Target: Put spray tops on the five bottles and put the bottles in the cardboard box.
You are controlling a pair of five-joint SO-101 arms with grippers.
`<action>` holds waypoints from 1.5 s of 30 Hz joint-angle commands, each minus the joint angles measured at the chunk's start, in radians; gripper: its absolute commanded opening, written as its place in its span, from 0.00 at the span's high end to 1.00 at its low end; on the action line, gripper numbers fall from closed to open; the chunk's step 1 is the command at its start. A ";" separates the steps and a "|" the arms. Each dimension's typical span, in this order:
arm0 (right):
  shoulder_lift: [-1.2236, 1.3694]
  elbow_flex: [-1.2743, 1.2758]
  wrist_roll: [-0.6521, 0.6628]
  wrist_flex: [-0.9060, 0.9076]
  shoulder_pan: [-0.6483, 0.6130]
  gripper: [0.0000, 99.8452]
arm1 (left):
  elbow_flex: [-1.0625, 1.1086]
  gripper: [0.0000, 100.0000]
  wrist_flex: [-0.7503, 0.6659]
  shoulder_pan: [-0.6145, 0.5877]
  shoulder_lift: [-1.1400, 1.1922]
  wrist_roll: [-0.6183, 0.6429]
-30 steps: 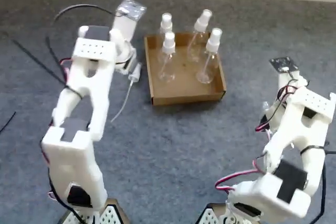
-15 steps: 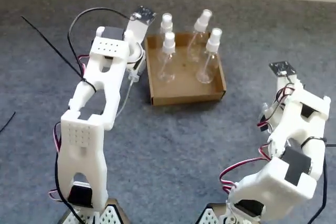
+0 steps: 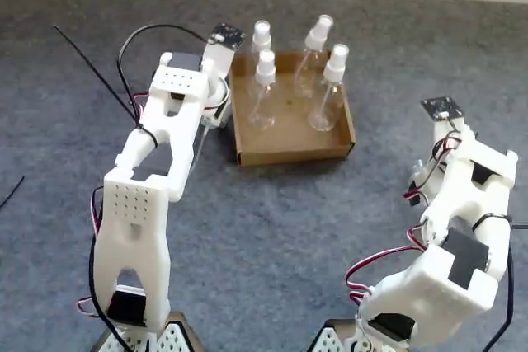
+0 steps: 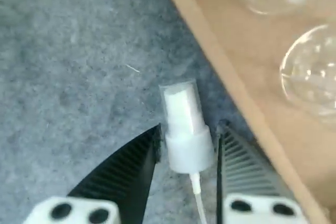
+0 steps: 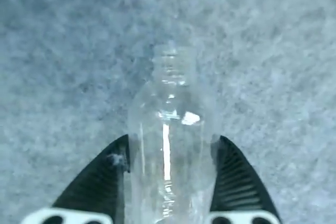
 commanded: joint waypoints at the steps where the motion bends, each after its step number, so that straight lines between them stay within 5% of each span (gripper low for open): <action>1: -0.002 0.001 0.009 -0.013 0.013 0.90 | -0.042 0.89 -0.018 0.016 -0.018 0.057; 13: -0.028 -0.067 0.002 0.150 0.016 0.90 | -0.059 0.97 0.249 -0.030 -0.213 0.071; 19: -0.148 -0.087 -0.031 0.163 -0.002 0.77 | -0.054 0.98 0.405 -0.028 -0.337 0.071; 24: -0.208 -0.091 -0.087 0.163 -0.047 0.76 | -0.051 0.98 0.440 -0.038 -0.400 0.094; 30: -0.148 -0.094 -0.091 0.163 -0.093 0.76 | 0.150 0.98 0.437 -0.042 -0.567 0.091; 38: 0.064 -0.237 -0.091 0.163 -0.087 0.77 | 0.521 0.98 0.249 -0.051 -0.900 0.089; 45: 0.090 -0.252 -0.087 0.160 -0.094 1.00 | 0.590 0.98 0.218 -0.054 -1.018 0.089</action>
